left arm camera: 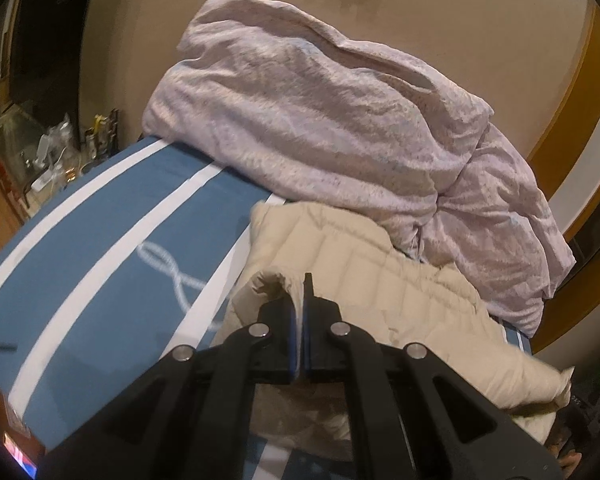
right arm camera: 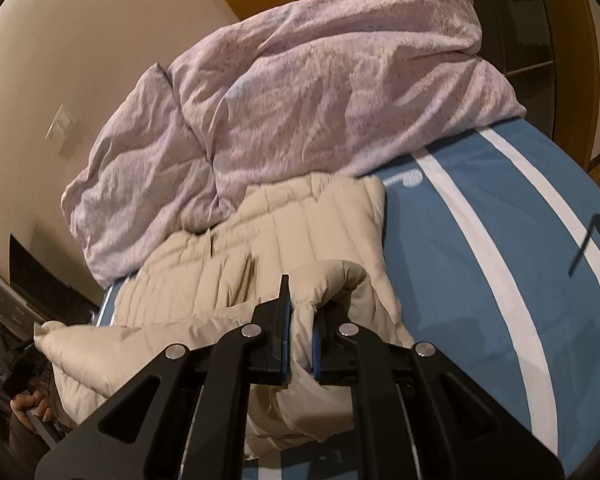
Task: Fold large clothes
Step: 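Lift the held jacket edge with both tools and fold it over the body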
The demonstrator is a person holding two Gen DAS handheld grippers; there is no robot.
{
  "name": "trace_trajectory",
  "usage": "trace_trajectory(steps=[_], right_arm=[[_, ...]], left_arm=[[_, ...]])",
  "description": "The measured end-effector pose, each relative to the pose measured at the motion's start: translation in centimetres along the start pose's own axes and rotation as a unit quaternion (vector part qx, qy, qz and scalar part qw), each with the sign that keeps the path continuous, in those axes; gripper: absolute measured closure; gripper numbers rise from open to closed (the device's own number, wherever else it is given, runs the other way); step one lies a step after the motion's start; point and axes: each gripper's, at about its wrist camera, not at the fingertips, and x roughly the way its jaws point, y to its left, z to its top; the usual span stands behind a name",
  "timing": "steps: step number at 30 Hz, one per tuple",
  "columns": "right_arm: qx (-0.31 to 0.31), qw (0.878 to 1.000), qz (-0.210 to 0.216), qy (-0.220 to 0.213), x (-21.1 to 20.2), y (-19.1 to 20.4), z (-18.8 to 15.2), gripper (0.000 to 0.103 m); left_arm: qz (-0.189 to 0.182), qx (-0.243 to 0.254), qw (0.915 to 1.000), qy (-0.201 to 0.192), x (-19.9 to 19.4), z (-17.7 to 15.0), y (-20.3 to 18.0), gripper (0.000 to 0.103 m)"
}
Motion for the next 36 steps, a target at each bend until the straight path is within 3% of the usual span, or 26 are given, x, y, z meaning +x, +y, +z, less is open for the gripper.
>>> trace_trajectory(steps=[12,27,33,35,36], right_arm=[[0.024,0.999,-0.036,-0.011,5.0,0.4,4.7,0.095],[0.086,0.993,-0.058,0.050,13.1,-1.3,7.8,0.092],[0.130,0.988,-0.039,0.078,16.3,-2.2,8.9,0.069],[0.143,0.986,-0.030,0.080,17.1,-2.4,9.3,0.048],[0.147,0.986,-0.027,0.080,17.4,-2.4,9.4,0.045]], left_arm=[[-0.002,0.017,0.9994,0.030,8.5,5.3,-1.5,0.101],[0.009,0.006,0.9960,0.088,17.7,7.2,-1.7,0.099],[0.018,-0.008,0.9946,0.102,20.3,8.0,-1.9,0.094],[0.019,-0.007,0.9943,0.105,20.9,8.2,-2.0,0.089],[0.022,-0.004,0.9941,0.106,21.4,8.4,-2.2,0.087]])
